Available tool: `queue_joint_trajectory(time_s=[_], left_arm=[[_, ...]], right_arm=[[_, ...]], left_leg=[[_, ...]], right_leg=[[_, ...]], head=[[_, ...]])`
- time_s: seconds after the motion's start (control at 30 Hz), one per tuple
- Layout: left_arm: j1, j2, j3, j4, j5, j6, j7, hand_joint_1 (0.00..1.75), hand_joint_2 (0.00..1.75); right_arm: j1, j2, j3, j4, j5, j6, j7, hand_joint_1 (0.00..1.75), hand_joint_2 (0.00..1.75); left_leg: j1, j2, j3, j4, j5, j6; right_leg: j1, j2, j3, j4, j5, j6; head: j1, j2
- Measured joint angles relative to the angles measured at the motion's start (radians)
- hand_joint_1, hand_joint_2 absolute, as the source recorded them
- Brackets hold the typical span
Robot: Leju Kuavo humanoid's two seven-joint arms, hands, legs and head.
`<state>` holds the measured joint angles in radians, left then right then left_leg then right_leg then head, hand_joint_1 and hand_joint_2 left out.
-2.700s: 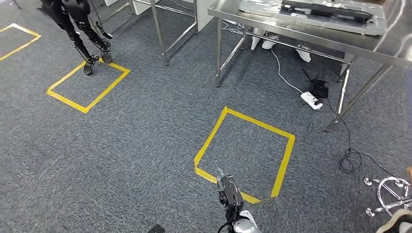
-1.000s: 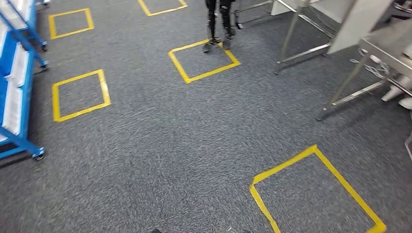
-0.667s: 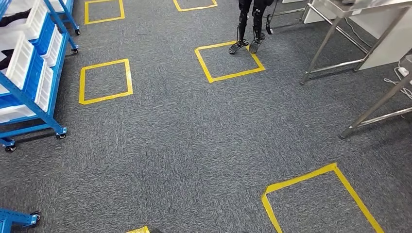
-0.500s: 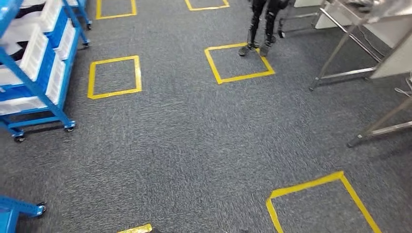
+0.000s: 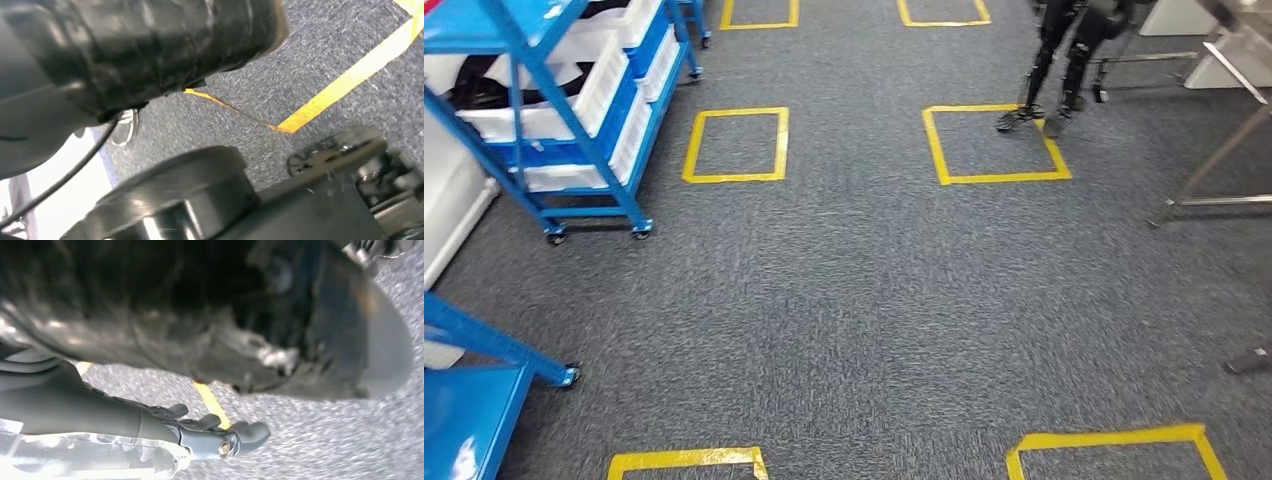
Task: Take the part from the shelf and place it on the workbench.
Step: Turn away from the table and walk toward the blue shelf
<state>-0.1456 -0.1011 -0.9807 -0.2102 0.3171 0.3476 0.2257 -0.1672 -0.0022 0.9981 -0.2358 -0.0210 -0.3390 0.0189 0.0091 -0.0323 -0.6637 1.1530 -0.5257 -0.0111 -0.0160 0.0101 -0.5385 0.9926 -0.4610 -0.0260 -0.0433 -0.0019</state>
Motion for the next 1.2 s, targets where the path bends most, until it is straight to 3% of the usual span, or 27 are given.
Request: queue_joint_trajectory(time_s=[0.07,0.1,0.17,0.2,0.27,0.3,0.37,0.4,0.47,0.53,0.57,0.6,0.63,0.67,0.73,0.8,0.87,0.9,0.97,1.0,1.07,1.1,1.13,1.2], left_arm=[[-0.002,0.0,0.0,0.0,-0.001,0.0,0.0,0.0,0.0],[-0.001,0.0,0.0,0.0,-0.001,-0.001,0.0,0.0,0.0],[0.002,0.0,0.0,0.0,-0.002,-0.002,0.0,0.0,0.0],[0.002,0.0,0.0,0.0,-0.003,-0.003,0.0,0.0,0.0],[-0.001,0.0,0.0,0.0,-0.004,-0.003,0.0,0.0,0.0],[-0.002,0.0,0.0,0.0,-0.004,-0.003,0.0,0.0,0.0],[-0.001,0.0,0.0,0.0,-0.005,-0.003,0.0,0.0,0.0],[0.0,0.0,0.0,0.0,-0.005,-0.003,0.0,0.0,0.0],[-0.001,0.0,0.0,0.0,-0.005,-0.003,0.0,0.0,0.0],[-0.003,0.0,0.0,0.0,-0.005,-0.003,0.0,0.0,0.0],[-0.003,0.0,0.0,0.0,-0.005,-0.003,0.0,0.0,0.0],[-0.003,0.0,0.0,0.0,-0.005,-0.004,0.0,0.0,0.0],[-0.002,0.0,0.0,0.0,-0.005,-0.004,0.0,0.0,0.0],[-0.002,0.0,0.0,0.0,-0.005,-0.004,0.0,0.0,0.0],[-0.002,-0.001,0.0,0.0,-0.005,-0.004,0.0,0.0,0.0],[-0.003,-0.003,0.0,0.0,-0.005,-0.004,0.0,0.0,0.0],[-0.001,-0.003,0.0,0.0,-0.004,-0.006,0.0,0.0,0.0],[0.001,-0.002,0.0,0.0,-0.004,-0.009,0.0,0.0,0.0],[0.002,-0.002,0.0,0.0,-0.003,-0.013,0.0,0.0,0.0],[0.0,-0.002,-0.001,0.0,-0.002,-0.014,0.0,0.0,0.0],[-0.003,-0.002,-0.001,0.0,-0.002,-0.016,0.0,0.0,0.0],[-0.002,-0.001,-0.001,0.0,-0.002,-0.016,0.0,0.0,0.0],[-0.001,-0.001,-0.001,0.0,-0.002,-0.016,0.0,0.0,0.0],[0.001,0.0,-0.001,0.0,-0.002,-0.016,0.0,0.0,0.0]], right_arm=[[0.003,0.0,0.002,0.0,0.0,0.002,0.001,0.0,0.0],[0.004,0.001,0.002,0.0,-0.001,0.002,0.002,0.0,0.0],[0.002,0.002,0.003,0.0,-0.002,0.002,0.002,0.0,0.0],[0.002,0.002,0.003,0.0,-0.002,0.002,0.002,0.0,0.0],[0.0,0.002,0.003,0.0,-0.002,0.001,0.002,0.0,0.0],[-0.001,0.002,0.003,0.0,-0.002,0.001,0.002,0.0,0.0],[-0.004,0.003,0.003,0.0,-0.002,0.001,0.002,0.0,0.0],[-0.005,0.003,0.003,0.0,-0.002,0.001,0.002,0.0,0.0],[-0.007,0.003,0.003,-0.001,-0.002,0.001,0.002,0.0,0.0],[-0.004,0.003,0.003,-0.001,-0.002,0.001,0.002,0.0,0.0],[-0.001,0.003,0.003,0.0,-0.002,0.001,0.002,0.0,0.0],[0.001,0.003,0.003,0.0,-0.002,0.001,0.002,0.0,0.0],[0.002,0.003,0.004,0.0,-0.002,0.001,0.002,0.0,0.0],[0.001,0.003,0.004,0.0,-0.002,0.001,0.002,0.0,0.0],[0.001,0.002,0.004,0.0,-0.002,0.001,0.002,0.0,0.0],[0.001,0.001,0.004,0.001,-0.002,0.001,0.002,0.0,0.0],[0.001,0.002,0.004,0.0,-0.002,0.002,0.002,0.0,0.0],[-0.001,0.002,0.004,0.0,-0.001,0.004,0.002,0.0,0.0],[-0.004,0.003,0.005,0.0,0.0,0.007,0.003,0.0,0.0],[-0.004,0.004,0.005,0.0,0.001,0.01,0.003,0.0,0.0],[0.0,0.004,0.005,0.0,0.001,0.013,0.003,0.0,0.0],[0.002,0.005,0.006,0.0,0.001,0.013,0.004,0.0,0.0],[0.002,0.005,0.006,0.0,0.001,0.013,0.004,0.0,0.0],[0.0,0.005,0.006,0.0,0.001,0.013,0.006,0.0,0.0]], left_leg=[[0.005,0.016,-0.06,0.107,-0.032,-0.008],[0.007,0.019,-0.067,0.114,-0.022,-0.012],[0.011,0.04,-0.026,0.027,0.04,-0.017],[0.009,0.066,0.007,-0.037,0.066,-0.017],[0.005,0.101,0.05,-0.12,0.089,-0.005],[0.002,0.104,0.054,-0.128,0.084,0.004],[0.003,0.08,0.054,-0.13,0.083,0.019],[0.004,0.07,0.056,-0.132,0.084,0.026],[0.008,0.048,0.061,-0.138,0.087,0.038],[0.005,0.024,0.06,-0.138,0.086,0.045],[0.003,0.01,0.061,-0.138,0.086,0.046],[0.002,-0.006,0.062,-0.137,0.086,0.047],[0.001,-0.022,0.063,-0.137,0.085,0.047],[0.001,-0.038,0.065,-0.136,0.085,0.046],[0.001,-0.065,0.064,-0.133,0.083,0.042],[0.004,-0.09,0.058,-0.132,0.084,0.032],[0.007,-0.112,0.053,-0.136,0.088,0.017],[0.006,-0.103,0.051,-0.133,0.086,0.011],[0.002,-0.051,0.025,-0.079,0.055,0.003],[0.001,-0.016,-0.003,-0.023,0.025,0.0],[0.003,0.013,-0.065,0.098,-0.024,-0.005],[0.004,0.017,-0.08,0.127,-0.027,-0.007],[0.004,0.021,-0.075,0.119,-0.012,-0.008],[0.004,0.047,-0.013,0.004,0.048,-0.006]], right_leg=[[0.0,-0.035,0.003,0.003,-0.006,0.0],[-0.001,-0.049,0.004,0.005,-0.01,0.002],[-0.004,-0.075,0.009,0.012,-0.021,0.009],[-0.003,-0.086,0.013,0.017,-0.028,0.014],[0.003,-0.105,0.019,0.024,-0.041,0.027],[0.006,-0.114,0.023,0.024,-0.045,0.033],[0.006,-0.127,0.03,0.022,-0.051,0.044],[0.004,-0.117,0.031,0.029,-0.06,0.05],[-0.001,-0.07,0.002,0.098,-0.103,0.057],[-0.002,-0.027,-0.067,0.235,-0.164,0.057],[-0.002,-0.02,-0.099,0.289,-0.177,0.056],[-0.001,-0.017,-0.12,0.315,-0.172,0.054],[-0.001,-0.014,-0.12,0.297,-0.145,0.051],[-0.001,-0.005,-0.104,0.243,-0.102,0.046],[-0.002,0.048,-0.056,0.108,-0.03,0.035],[0.0,0.084,-0.034,0.045,-0.011,0.029],[0.0,0.068,-0.028,0.037,-0.01,0.024],[-0.002,0.056,-0.023,0.031,-0.008,0.02],[-0.007,0.029,-0.012,0.019,-0.003,0.009],[-0.005,0.013,-0.01,0.017,-0.003,0.006],[-0.002,-0.021,-0.009,0.019,-0.006,0.002],[-0.001,-0.037,-0.009,0.019,-0.008,0.002],[-0.001,-0.052,-0.008,0.02,-0.011,0.003],[-0.001,-0.077,-0.004,0.024,-0.017,0.008]], head=[[-0.001,0.0],[-0.001,0.0],[-0.001,0.0],[-0.002,0.0],[0.0,0.0],[0.002,0.0],[0.006,0.0],[0.008,0.0],[0.012,0.0],[0.016,0.0],[0.016,0.0],[0.016,0.0],[0.016,0.0],[0.016,0.0],[0.016,0.0],[0.017,0.0],[0.018,0.0],[0.018,0.0],[0.013,0.0],[0.011,0.0],[0.009,0.0],[0.009,0.0],[0.009,0.0],[0.009,0.0]])
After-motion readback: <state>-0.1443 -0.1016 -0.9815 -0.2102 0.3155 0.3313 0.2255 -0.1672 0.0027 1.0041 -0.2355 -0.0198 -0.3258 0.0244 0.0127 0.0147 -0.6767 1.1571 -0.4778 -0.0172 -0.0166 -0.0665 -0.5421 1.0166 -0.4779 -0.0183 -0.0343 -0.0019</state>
